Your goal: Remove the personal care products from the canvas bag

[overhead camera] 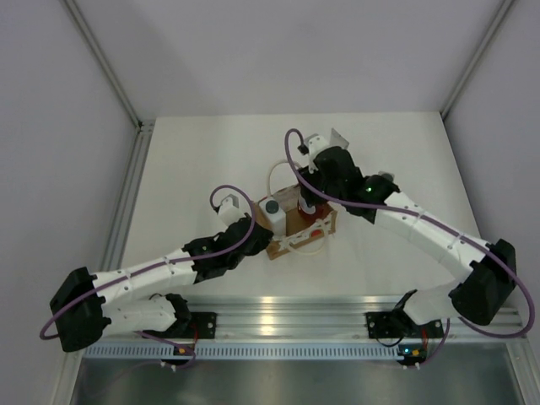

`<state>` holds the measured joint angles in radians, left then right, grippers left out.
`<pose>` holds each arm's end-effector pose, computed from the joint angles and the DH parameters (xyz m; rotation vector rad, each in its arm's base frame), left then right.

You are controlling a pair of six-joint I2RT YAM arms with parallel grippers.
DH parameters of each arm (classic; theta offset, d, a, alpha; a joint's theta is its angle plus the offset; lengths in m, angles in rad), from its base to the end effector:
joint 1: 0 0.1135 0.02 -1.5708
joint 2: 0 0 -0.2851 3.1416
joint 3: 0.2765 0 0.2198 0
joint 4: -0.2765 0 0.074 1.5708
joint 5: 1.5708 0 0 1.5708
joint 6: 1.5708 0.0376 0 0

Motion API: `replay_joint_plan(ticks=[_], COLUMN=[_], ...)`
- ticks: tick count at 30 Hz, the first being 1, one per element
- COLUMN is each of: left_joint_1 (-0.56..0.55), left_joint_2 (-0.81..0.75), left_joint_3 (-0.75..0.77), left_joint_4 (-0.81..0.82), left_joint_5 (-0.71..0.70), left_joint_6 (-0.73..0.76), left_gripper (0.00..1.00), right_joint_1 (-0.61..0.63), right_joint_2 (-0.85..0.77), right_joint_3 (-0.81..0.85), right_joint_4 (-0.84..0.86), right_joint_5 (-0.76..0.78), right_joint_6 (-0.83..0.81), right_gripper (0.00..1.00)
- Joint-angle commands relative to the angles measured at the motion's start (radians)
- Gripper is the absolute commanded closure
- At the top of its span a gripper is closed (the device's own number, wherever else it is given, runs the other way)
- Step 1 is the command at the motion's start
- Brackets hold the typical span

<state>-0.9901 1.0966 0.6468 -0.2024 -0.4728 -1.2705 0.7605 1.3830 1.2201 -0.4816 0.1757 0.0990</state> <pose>0.1195 -0.1509 0.2640 -0.5752 2.1729 -0.7692 0.2030 0.1840 0.3518 -0.6275 2.1278 0.2837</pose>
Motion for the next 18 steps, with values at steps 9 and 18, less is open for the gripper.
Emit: replay_joint_plan(ticks=[9,18], left_joint_1=[0.002,0.004], left_joint_2=[-0.007,-0.006], left_joint_3=[-0.016,-0.013], left_joint_4=[-0.012,-0.012], left_joint_5=[-0.036,-0.033], left_joint_6=[-0.01,-0.012], left_gripper=[1.0,1.0], right_joint_1=[-0.078,-0.361], right_joint_2=[-0.246,-0.378], right_joint_3=[0.283,0.179], right_joint_4=[-0.172,-0.216], right_joint_5=[0.163,0.154], right_joint_6=[-0.039,0.024], right_gripper=[1.0,1.0])
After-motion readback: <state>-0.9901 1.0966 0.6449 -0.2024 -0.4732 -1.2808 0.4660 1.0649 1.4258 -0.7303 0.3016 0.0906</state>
